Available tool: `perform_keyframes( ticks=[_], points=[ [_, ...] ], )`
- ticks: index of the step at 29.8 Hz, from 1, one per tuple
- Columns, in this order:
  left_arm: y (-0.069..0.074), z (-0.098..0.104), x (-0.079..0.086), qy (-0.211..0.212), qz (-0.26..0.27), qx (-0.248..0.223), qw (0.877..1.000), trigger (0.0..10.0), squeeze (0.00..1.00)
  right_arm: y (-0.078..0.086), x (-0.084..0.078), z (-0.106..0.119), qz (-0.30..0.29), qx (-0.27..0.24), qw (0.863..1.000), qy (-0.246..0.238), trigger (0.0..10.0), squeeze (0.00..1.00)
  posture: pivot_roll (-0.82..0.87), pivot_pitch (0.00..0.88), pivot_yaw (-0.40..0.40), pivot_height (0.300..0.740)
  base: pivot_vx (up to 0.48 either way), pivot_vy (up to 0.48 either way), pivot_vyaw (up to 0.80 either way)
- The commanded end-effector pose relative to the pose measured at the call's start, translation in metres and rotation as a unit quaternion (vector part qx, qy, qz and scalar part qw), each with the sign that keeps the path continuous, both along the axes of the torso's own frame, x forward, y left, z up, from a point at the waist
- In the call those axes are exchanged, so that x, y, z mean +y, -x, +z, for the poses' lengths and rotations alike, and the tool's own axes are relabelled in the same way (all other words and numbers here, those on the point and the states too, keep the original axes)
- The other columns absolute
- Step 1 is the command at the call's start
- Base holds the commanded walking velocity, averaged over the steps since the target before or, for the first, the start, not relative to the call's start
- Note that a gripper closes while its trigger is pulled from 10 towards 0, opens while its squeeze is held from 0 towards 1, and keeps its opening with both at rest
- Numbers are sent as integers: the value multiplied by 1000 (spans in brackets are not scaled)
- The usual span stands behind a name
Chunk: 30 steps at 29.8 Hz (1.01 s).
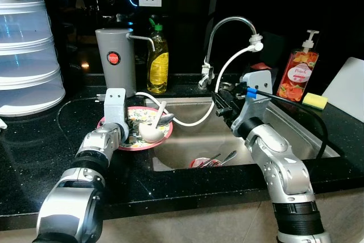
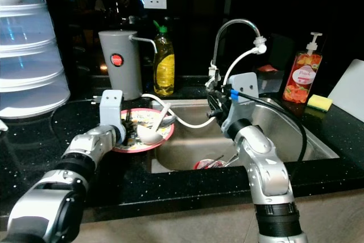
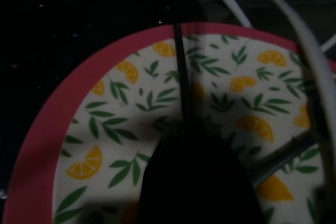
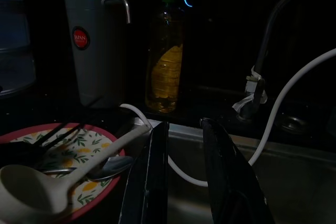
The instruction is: Kitchen organization
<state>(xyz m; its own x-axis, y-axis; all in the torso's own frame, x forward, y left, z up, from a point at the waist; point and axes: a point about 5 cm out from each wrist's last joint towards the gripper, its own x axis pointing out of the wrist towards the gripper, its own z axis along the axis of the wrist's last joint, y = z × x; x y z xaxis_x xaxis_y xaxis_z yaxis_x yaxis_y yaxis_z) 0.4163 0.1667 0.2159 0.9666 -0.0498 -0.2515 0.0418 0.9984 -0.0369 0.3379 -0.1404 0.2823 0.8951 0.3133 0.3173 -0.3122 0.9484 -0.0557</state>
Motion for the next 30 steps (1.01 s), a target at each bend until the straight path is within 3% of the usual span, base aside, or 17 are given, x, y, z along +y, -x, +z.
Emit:
perform_keyframes(
  ticks=[1, 6, 7, 9, 11, 12, 17, 19, 20, 21, 22, 23, 25, 30],
  points=[
    [2, -8, 3, 2, 5, 17, 1000, 0, 0, 2, 1, -1, 4, 4, 1000, -1, 10000, 0, 11, 0, -52, 740, 0, 0, 0],
    [0, 19, 0, -22, 4, -57, 998, 0, 0, 1, 0, 1, 6, 3, 1000, 0, 10000, 0, 13, 0, -57, 740, 0, 0, 0],
    [1, 25, 1, -19, 12, -68, 997, 10000, 0, 0, 0, 1, 6, 2, 1000, 0, 10000, 0, 16, 0, -58, 740, 0, 0, 0],
    [3, 37, 4, -20, 24, -96, 995, 10000, 0, 0, 1, 2, 8, 1, 1000, -1, 10000, 0, 18, 0, -58, 740, 0, 0, 0],
    [3, 37, 4, -20, 24, -96, 995, 10000, 0, 0, 1, 2, 8, 1, 1000, -1, 10000, 0, 18, 0, -58, 740, 0, 0, 0],
    [6, 49, 7, -15, 37, -120, 992, 10000, 0, 0, 0, 2, 8, 1, 1000, -3, 10000, 0, 19, 0, -58, 740, 0, 0, 0],
    [13, 68, 2, -3, 19, -153, 988, 10000, 0, 0, -1, 2, 5, 1, 1000, -4, 10000, 0, 28, 0, -60, 740, 0, 0, 0],
    [20, 80, -16, 23, -35, -168, 985, 10000, 0, -1, -4, 3, -1, -1, 1000, -7, 10000, 0, 33, 0, -61, 740, 0, 0, 0],
    [27, 86, -32, 43, -91, -178, 979, 10000, 0, -2, -7, 5, -6, -3, 1000, -9, 10000, 0, 33, 0, -61, 740, 0, 0, 0],
    [40, 94, -56, 70, -179, -187, 963, 10000, 0, -4, -10, 7, -14, -7, 1000, -12, 10000, 0, 31, 0, -59, 740, 0, 0, 0],
    [44, 94, -65, 80, -213, -185, 956, 10000, 0, -4, -12, 8, -17, -9, 1000, -13, 10000, 0, 32, 0, -59, 740, 0, 0, 0],
    [44, 94, -65, 80, -213, -185, 956, 10000, 0, -4, -12, 8, -17, -9, 1000, -13, 10000, 0, 32, 0, -59, 740, 0, 0, 0],
    [53, 91, -82, 82, -265, -175, 945, 10000, 0, -5, -15, 11, -27, -14, 999, -18, 10000, 0, 31, 0, -59, 740, 0, 0, 0],
    [52, 69, -103, 72, -294, -126, 945, 10000, 0, -5, -24, 15, -53, -23, 998, -29, 10000, 0, 26, 0, -58, 740, 0, 0, 0]
  ],
)
